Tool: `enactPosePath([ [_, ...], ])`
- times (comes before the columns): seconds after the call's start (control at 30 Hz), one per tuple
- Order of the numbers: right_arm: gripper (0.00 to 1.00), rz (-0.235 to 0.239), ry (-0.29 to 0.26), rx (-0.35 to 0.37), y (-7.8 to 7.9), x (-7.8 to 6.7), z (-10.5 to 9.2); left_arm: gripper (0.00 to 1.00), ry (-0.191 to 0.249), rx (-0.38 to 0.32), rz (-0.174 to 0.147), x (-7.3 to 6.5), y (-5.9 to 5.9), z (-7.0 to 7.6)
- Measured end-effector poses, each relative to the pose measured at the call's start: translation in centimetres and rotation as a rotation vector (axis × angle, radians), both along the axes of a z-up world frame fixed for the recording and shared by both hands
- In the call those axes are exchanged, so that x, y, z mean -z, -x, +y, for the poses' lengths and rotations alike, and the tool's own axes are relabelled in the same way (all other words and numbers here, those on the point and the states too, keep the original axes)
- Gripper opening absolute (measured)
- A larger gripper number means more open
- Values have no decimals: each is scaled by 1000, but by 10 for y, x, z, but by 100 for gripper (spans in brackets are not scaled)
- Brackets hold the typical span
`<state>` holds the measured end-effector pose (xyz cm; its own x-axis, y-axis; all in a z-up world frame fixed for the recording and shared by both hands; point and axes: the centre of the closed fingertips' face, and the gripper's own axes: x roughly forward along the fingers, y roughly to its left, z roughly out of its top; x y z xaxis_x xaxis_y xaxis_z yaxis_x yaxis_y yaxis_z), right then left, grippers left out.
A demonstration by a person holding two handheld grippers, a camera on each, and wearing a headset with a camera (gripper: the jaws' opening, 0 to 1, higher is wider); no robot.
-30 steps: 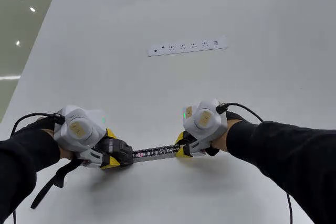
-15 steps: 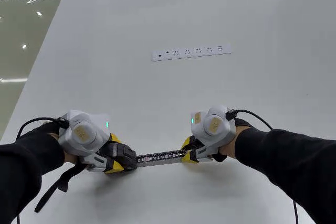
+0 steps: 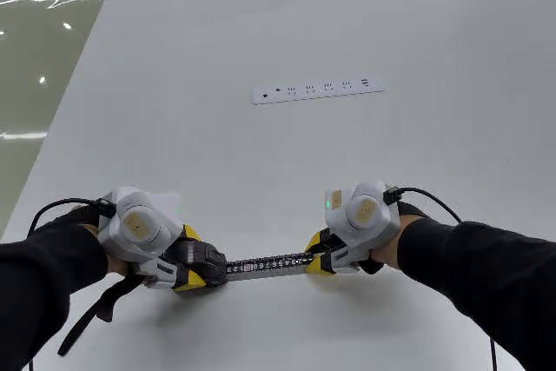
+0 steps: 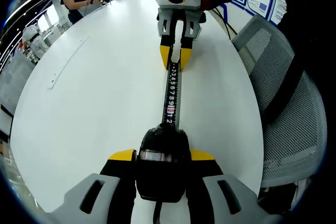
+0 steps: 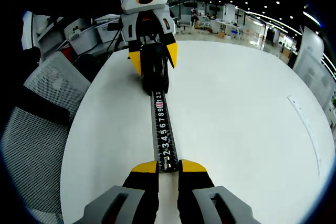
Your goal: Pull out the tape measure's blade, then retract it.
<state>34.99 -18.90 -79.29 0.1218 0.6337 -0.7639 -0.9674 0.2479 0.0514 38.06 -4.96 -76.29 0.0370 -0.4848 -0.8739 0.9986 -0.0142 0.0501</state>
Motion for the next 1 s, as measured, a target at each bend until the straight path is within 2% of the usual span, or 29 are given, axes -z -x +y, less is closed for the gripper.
enactPosePath([
  [0.47,8,3,-11,3,1,0,-7,31,3,-7,-2,0,1,-1],
  [1.0,8,-5,5,-10,2,0,-16,31,6,-15,-1,-1,1,-1],
])
